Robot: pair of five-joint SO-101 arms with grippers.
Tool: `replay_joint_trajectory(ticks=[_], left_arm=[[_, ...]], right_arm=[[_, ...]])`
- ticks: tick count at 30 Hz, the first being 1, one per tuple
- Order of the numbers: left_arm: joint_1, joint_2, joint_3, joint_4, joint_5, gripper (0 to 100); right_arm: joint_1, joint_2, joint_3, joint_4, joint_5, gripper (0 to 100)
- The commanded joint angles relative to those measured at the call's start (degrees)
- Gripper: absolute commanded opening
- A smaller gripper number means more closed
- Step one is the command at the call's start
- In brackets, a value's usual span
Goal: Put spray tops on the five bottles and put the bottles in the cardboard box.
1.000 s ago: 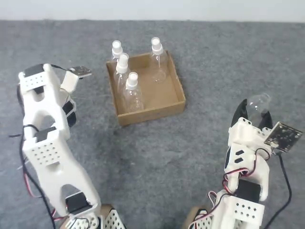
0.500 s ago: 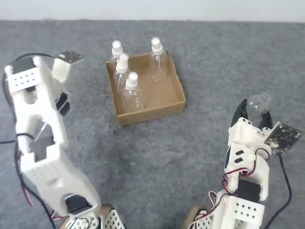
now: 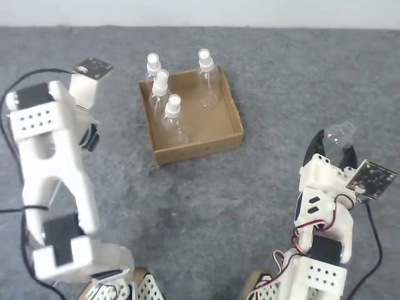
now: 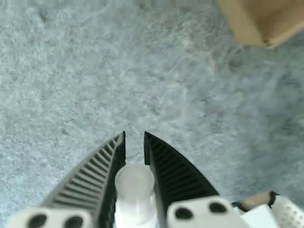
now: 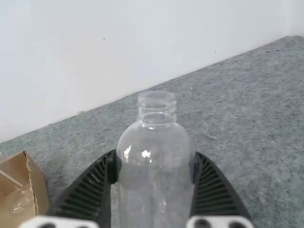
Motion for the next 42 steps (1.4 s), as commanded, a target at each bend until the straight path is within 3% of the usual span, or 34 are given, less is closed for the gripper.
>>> replay_joint_trajectory(ticks=[1,17,26,32,42], left_arm=[[4.1,-12.2,2.3,1.8,4.6,1],[13.2,-26.2,2.7,-1.1,23.5,1],[17.1,-31.9,2.7,-2.6,32.2,1],[17.1,-35.7,2.7,-4.4,36.5,1],[17.1,-41.1,2.7,-7.9,41.0,1]], right_arm=[[-0.7,-1.5,-1.1,-0.9,1.3,6.9],[-0.8,-1.5,-2.5,1.5,1.9,6.9],[-7.7,-12.4,-5.6,15.3,5.4,6.9],[-11.2,-11.9,-5.9,16.0,6.0,6.9],[-24.5,-11.9,-5.9,16.2,11.7,6.9]])
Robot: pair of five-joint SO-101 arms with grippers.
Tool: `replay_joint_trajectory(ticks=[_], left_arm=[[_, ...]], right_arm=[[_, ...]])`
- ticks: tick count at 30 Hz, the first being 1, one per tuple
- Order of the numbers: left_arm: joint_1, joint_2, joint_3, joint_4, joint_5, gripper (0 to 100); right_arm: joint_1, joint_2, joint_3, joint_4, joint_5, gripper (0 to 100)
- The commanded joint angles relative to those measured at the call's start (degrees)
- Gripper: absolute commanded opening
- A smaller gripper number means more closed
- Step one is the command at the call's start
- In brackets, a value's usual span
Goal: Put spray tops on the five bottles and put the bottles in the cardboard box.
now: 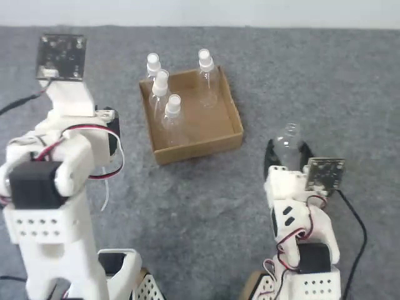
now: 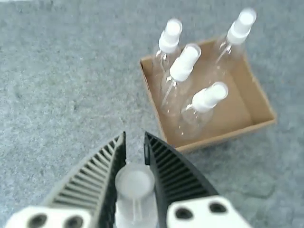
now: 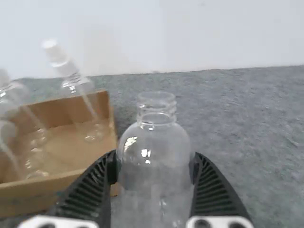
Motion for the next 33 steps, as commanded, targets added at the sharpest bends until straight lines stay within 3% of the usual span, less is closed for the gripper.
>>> replay_joint_trajectory(ticks=[1,12,33], left_arm=[[0.4,-3.2,-0.5,-2.6,3.3,1],[10.3,-9.4,-0.5,-9.9,6.5,1],[14.0,-14.4,0.4,-19.1,21.6,1]], right_arm=[[-6.3,-1.0,-4.6,0.7,3.4,6.9],[-19.9,-1.0,-4.2,0.7,7.5,6.9],[-32.3,-1.0,-1.4,1.7,7.6,6.9]])
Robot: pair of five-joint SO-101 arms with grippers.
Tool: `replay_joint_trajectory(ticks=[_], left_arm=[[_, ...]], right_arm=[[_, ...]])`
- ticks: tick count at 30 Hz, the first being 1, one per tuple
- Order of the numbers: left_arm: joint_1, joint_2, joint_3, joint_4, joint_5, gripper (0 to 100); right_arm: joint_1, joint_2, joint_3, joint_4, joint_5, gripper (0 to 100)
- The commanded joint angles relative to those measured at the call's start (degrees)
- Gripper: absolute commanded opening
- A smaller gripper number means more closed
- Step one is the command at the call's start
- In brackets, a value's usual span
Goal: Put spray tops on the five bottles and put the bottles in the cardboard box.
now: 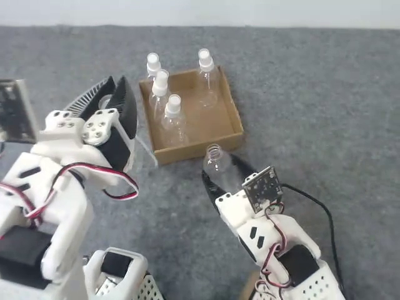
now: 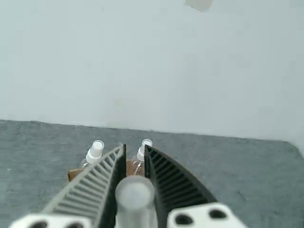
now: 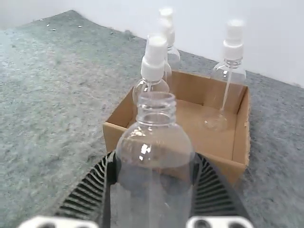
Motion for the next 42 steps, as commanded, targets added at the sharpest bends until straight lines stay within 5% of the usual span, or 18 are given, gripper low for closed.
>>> replay_joint_trajectory(ticks=[1,17,42], left_arm=[[0.1,-1.1,1.2,-3.6,4.7,1],[0.2,-18.6,21.9,-17.0,8.1,1],[4.8,-21.5,25.0,-19.3,9.4,1]], right_arm=[[-2.6,-1.0,-0.8,-0.9,1.1,6.9],[-6.1,-0.8,8.2,-15.3,5.5,6.9],[-9.6,-0.7,8.2,-14.9,7.8,6.9]])
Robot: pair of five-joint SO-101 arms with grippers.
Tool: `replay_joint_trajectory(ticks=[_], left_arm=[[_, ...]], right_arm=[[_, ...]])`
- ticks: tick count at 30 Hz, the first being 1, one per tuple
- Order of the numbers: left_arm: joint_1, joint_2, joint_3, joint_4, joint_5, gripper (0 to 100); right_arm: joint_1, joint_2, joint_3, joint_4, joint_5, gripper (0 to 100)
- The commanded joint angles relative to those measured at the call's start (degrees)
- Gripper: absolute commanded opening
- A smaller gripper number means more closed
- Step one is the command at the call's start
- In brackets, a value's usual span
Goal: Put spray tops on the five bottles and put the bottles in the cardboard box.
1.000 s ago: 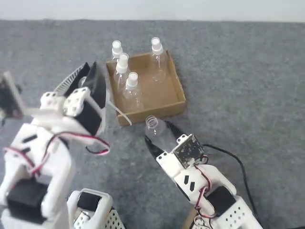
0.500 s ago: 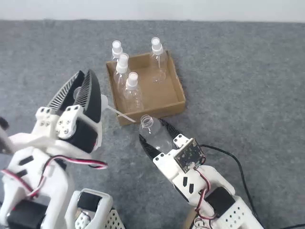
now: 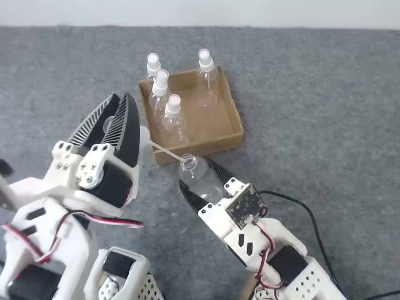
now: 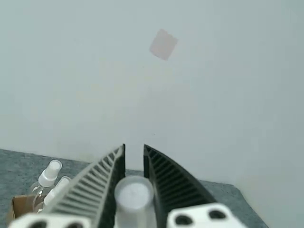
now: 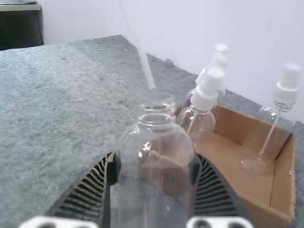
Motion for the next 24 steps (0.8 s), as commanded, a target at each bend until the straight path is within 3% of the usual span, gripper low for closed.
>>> replay_joint_trajectory(ticks=[1,19,24], left_arm=[[0.3,-0.1,2.5,-2.9,0.2,1],[0.4,-0.1,9.8,-3.7,-1.4,1],[2.3,-0.1,15.2,-7.8,-1.5,1]], right_arm=[[-0.5,-0.8,1.2,-1.4,3.5,6.9],[-0.2,-0.9,1.2,-1.4,3.5,6.9],[-0.2,-0.9,1.2,-1.4,3.6,6.9]])
